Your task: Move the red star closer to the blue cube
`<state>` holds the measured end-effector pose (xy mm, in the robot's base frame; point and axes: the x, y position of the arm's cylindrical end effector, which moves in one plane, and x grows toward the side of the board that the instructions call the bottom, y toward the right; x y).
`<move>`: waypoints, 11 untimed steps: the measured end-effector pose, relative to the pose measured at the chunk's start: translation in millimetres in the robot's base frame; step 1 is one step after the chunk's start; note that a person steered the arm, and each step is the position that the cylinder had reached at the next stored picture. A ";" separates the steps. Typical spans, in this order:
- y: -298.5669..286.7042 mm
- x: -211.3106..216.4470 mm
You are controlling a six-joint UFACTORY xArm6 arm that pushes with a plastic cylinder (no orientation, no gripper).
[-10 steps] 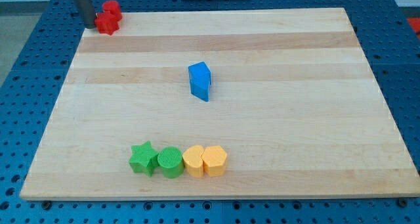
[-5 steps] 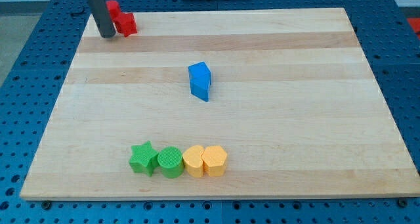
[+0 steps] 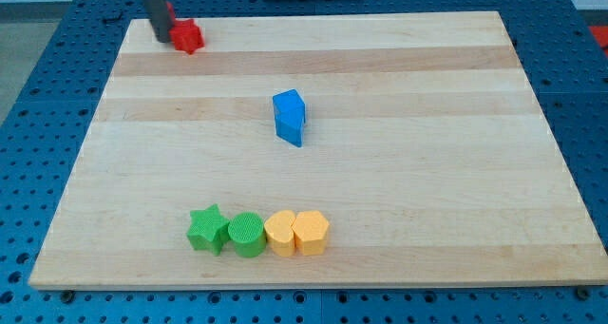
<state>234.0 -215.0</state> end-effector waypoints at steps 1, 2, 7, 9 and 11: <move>38.1 0.1; 77.3 8.2; 120.8 10.1; 189.2 13.5; 206.7 17.2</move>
<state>251.2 -8.3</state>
